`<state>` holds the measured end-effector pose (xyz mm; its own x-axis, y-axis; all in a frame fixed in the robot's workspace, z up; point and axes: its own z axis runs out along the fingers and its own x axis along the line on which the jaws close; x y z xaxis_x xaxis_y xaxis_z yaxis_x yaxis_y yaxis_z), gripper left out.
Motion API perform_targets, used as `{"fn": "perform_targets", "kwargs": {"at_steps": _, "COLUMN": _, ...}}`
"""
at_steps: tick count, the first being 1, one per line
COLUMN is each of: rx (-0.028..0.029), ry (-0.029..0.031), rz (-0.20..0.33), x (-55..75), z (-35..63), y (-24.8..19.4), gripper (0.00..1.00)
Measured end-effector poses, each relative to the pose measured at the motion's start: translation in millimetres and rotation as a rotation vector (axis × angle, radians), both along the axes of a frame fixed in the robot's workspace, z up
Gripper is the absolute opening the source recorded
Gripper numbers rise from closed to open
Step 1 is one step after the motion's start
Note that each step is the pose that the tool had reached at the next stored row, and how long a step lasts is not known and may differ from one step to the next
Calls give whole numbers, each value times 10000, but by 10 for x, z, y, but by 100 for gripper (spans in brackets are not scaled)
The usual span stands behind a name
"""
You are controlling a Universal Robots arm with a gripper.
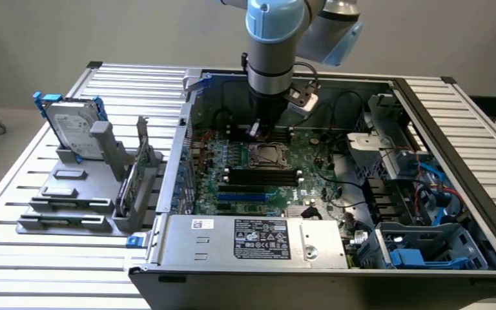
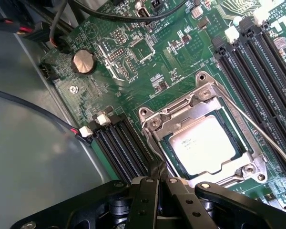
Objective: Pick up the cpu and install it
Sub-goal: 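Close the cpu cover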
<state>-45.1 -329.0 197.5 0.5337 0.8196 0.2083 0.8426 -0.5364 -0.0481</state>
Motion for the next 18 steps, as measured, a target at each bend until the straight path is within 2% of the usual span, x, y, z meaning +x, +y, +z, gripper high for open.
{"fn": "perform_targets", "kwargs": {"at_steps": 18, "rx": 0, "ry": 0, "rz": -55, "x": 72, "z": -5, "y": 0, "gripper": 11}}
